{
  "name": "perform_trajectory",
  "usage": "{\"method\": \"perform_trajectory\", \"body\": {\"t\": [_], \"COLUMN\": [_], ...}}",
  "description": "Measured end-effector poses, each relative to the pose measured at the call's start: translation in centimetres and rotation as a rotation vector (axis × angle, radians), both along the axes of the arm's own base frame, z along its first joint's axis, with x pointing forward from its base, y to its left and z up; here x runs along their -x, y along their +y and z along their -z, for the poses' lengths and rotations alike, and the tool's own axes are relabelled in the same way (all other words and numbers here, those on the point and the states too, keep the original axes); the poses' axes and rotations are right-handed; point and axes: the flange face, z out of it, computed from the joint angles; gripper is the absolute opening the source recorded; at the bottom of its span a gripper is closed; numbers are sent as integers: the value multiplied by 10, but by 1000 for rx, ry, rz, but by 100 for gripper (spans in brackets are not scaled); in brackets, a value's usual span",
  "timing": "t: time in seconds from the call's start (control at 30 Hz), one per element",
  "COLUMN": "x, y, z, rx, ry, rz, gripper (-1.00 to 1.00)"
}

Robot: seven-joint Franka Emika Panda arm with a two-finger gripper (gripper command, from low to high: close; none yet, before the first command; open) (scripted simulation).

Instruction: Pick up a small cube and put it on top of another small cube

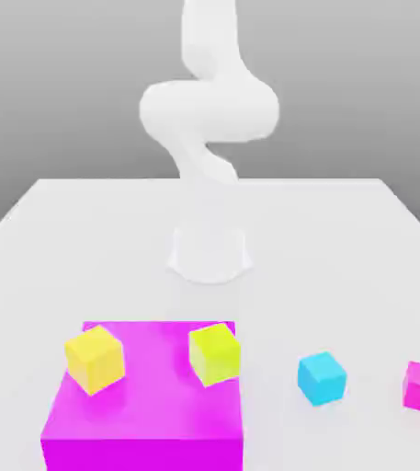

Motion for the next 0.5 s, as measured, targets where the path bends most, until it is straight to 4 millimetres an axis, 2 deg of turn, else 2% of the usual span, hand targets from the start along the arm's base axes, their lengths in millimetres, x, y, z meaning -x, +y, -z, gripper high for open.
{"method": "perform_trajectory", "body": {"t": [0.1,0.23,0.37,0.5], "x": [-33,-59,-64,-51], "y": [22,57,94,126], "z": [62,147,232,315], "rx": [-36,-55,-45,-3], "ry": [102,234,364,485], "rz": [-66,-138,-197,-242], "gripper": [0,0,0,0]}}
